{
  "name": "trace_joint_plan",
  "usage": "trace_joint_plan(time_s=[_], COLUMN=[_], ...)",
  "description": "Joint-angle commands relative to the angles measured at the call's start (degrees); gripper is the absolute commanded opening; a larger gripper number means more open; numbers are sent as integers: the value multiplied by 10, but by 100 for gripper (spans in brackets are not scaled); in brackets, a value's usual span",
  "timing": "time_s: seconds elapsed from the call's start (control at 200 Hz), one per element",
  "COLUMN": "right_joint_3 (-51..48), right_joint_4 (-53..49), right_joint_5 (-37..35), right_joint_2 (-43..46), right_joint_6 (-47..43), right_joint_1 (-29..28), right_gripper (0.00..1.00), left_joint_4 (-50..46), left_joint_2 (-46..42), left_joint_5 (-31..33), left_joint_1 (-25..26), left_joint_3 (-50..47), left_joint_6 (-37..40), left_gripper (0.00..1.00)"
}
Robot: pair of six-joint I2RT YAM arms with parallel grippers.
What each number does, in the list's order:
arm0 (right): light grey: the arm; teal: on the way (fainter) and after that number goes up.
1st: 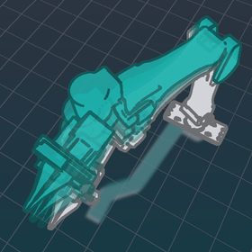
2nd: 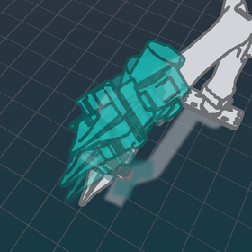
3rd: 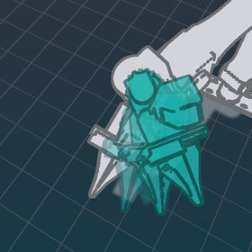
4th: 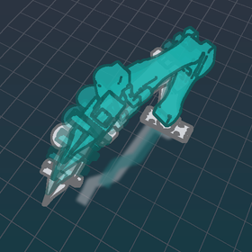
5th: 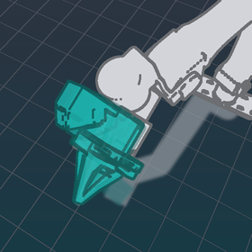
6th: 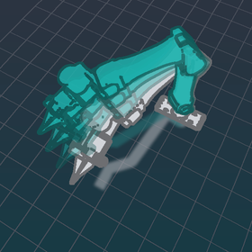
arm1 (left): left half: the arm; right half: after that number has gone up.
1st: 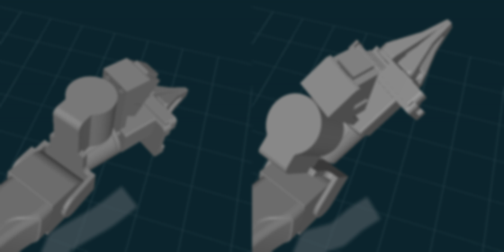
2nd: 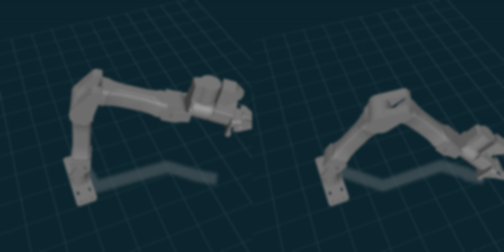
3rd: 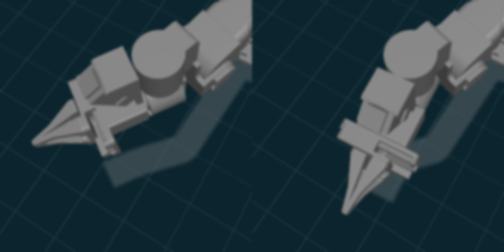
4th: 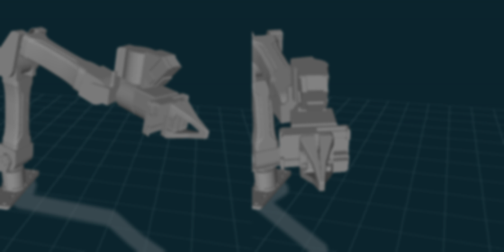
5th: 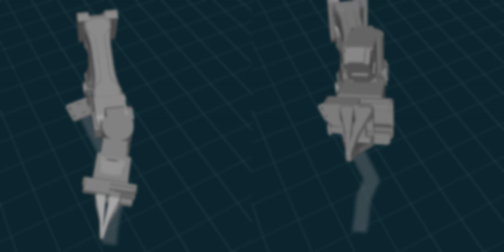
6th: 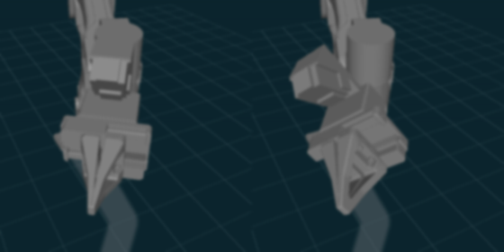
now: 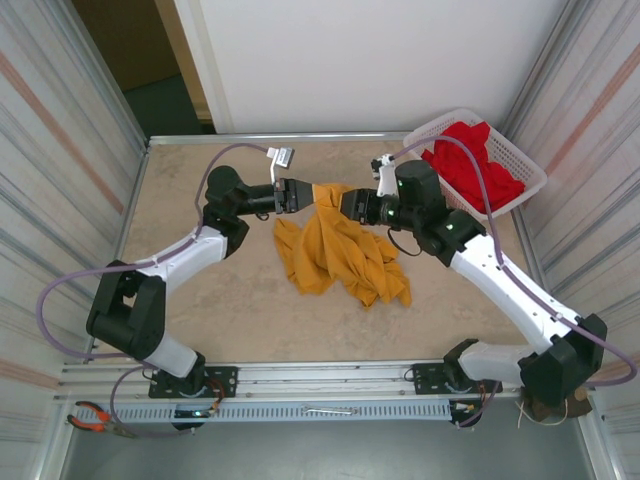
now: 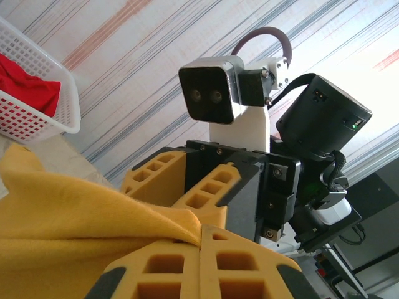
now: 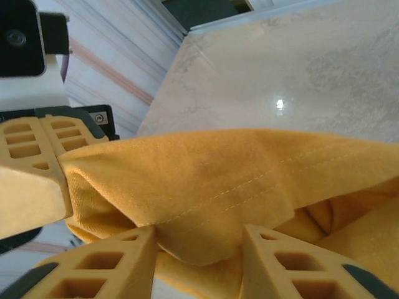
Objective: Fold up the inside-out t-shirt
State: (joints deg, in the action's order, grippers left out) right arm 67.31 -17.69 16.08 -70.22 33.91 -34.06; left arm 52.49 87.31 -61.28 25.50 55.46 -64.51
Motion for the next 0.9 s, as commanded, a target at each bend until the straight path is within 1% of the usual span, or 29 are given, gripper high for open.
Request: trace_joint_plan(time_s=[0.0, 0.03, 0.075, 0.376, 0.406, 0.441, 0.466, 0.571, 0.676, 0.756, 0.837, 0.897], right_joint_3=[32, 38, 47, 105, 112, 121, 127, 137, 133, 124, 113, 105], right_joint_4=[7, 4, -2, -39, -41, -43, -44, -41, -31, -28, -23, -19], right_joint_5=[1, 5, 12, 78, 85, 93, 97, 105, 107, 109, 108, 104], right_joint_2=[-4, -4, -2, 64, 71, 77, 81, 91, 92, 91, 89, 89], right_joint_6=[-17, -18, -21, -25, -25, -24, -23, -16, -5, -2, 3, 8], right_joint_1=[3, 7, 14, 79, 82, 85, 86, 87, 88, 87, 88, 88], right_gripper=[18, 10, 0, 0, 0, 0, 0, 0, 0, 0, 0, 0], left_joint_4=[9, 10, 10, -17, -25, -41, -54, -113, -181, -249, -339, -374], left_joint_2=[-18, -17, -15, 5, 7, 7, 6, -3, -34, -69, -109, -133], left_joint_5=[3, 3, 2, 17, 20, 26, 30, 45, 78, 122, 185, 223], left_joint_1=[0, 0, 0, -1, -2, -2, -3, -4, -4, 1, 24, 51], left_joint_3=[2, 1, 0, -1, 0, 2, 5, 14, 14, 9, 12, 12], left_joint_6=[10, 10, 11, 31, 35, 43, 48, 85, 131, 182, 241, 277], left_gripper=[0, 0, 0, 0, 6, 22, 30, 48, 52, 55, 55, 55])
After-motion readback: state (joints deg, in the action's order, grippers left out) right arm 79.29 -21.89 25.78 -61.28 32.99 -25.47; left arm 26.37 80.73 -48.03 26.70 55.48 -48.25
